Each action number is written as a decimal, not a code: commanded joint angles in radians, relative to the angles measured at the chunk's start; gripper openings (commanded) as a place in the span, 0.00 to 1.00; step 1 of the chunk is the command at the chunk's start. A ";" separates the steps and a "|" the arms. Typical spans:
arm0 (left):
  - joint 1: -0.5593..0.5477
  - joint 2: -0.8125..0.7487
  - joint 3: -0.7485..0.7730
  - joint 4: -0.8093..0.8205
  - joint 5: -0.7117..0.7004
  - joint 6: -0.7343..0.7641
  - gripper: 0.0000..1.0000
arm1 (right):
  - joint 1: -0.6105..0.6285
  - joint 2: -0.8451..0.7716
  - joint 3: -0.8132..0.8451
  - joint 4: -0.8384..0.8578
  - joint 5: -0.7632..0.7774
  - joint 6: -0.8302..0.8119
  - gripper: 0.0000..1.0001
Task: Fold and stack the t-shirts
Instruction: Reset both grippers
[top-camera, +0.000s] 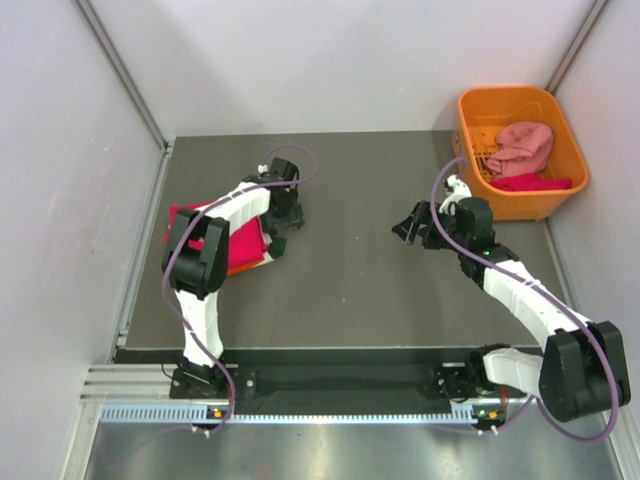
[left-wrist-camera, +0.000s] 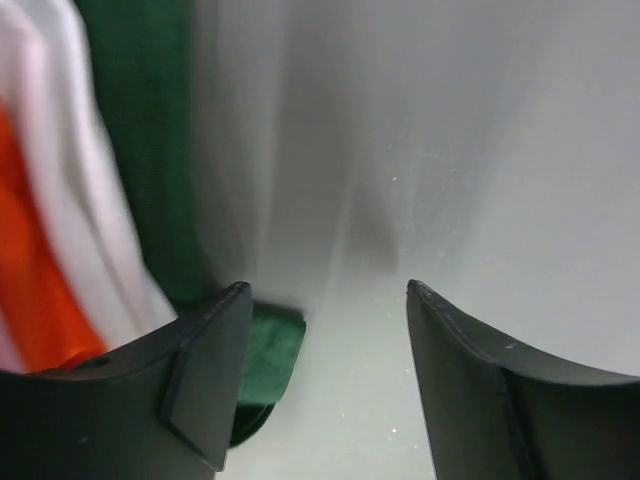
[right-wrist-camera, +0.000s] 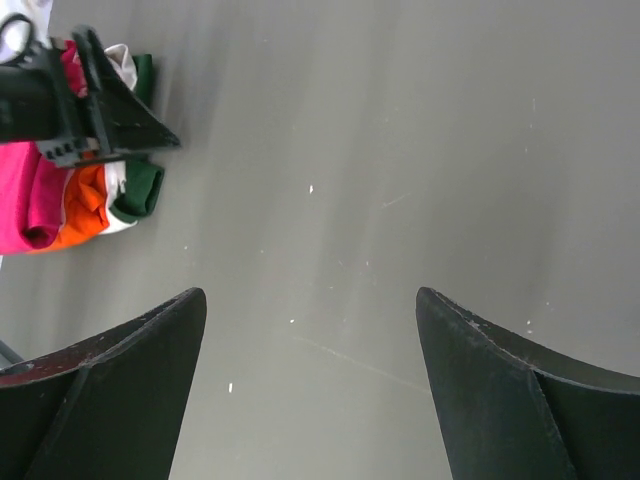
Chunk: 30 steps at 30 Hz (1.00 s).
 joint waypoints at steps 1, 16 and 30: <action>-0.007 0.036 0.029 -0.013 -0.011 -0.001 0.67 | -0.009 -0.025 -0.002 0.038 0.004 -0.018 0.86; 0.287 -0.213 -0.420 0.149 -0.010 -0.003 0.67 | -0.017 -0.059 0.002 -0.010 0.028 -0.043 0.86; 0.112 -0.703 -0.727 0.486 0.029 0.017 0.83 | -0.051 -0.221 -0.064 -0.073 0.390 -0.089 0.94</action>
